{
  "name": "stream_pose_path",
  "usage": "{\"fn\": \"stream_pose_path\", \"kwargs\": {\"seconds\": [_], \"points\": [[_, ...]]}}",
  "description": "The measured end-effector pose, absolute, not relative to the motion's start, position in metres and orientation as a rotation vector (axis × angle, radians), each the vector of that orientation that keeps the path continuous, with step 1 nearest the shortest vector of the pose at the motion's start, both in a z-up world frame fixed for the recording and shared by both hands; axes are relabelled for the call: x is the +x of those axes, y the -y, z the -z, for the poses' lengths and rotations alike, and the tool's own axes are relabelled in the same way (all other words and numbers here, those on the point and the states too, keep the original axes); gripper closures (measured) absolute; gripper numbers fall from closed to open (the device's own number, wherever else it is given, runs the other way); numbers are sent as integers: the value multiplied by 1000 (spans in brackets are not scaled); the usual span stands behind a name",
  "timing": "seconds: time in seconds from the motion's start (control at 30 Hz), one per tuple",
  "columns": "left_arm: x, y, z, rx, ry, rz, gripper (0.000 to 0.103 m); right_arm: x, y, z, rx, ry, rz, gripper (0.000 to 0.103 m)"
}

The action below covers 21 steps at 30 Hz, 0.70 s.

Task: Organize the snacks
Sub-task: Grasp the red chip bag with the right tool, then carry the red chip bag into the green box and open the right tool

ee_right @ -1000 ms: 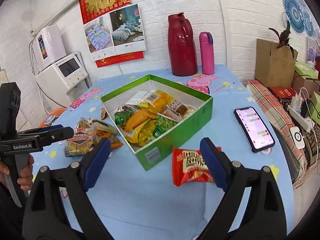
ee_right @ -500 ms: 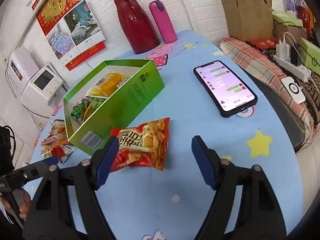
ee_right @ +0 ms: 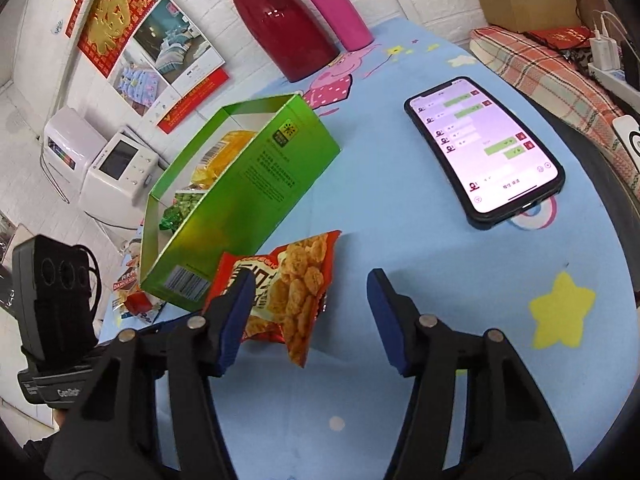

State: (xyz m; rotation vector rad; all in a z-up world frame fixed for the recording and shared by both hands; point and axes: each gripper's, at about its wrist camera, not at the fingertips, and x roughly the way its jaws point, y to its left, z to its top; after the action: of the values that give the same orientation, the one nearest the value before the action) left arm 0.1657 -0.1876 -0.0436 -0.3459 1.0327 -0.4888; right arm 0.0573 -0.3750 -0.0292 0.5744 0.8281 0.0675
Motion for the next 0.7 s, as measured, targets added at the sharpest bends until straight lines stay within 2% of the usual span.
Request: {"fn": "stream_pose_path", "kwargs": {"seconds": [0.03, 0.07, 0.13, 0.2, 0.47, 0.53, 0.6, 0.63, 0.67, 0.7], "points": [[170, 189, 47, -351, -1046, 492, 50, 59, 373, 33, 576, -837, -76, 58], [171, 191, 48, -357, -1046, 511, 67, 59, 373, 35, 592, -836, -94, 65], [169, 192, 49, -343, -1064, 530, 69, 56, 372, 34, 599, -827, -97, 79], [162, 190, 48, -317, -1065, 540, 71, 49, 368, 31, 600, -822, -110, 83], [98, 144, 47, -264, -1116, 585, 71, 8, 308, 27, 559, -846, -220, 84], [82, 130, 47, -263, -1120, 587, 71, 2, 291, 29, 552, -857, -250, 82], [70, 113, 47, -276, -1126, 581, 67, -1, 281, 33, 562, -868, -269, 77], [65, 104, 46, -296, -1128, 568, 61, -2, 277, 35, 577, -872, -277, 75], [63, 96, 45, -320, -1127, 553, 50, -4, 276, 36, 590, -873, -276, 74], [62, 88, 44, -353, -1120, 537, 45, -6, 275, 37, 600, -872, -269, 73]]}}
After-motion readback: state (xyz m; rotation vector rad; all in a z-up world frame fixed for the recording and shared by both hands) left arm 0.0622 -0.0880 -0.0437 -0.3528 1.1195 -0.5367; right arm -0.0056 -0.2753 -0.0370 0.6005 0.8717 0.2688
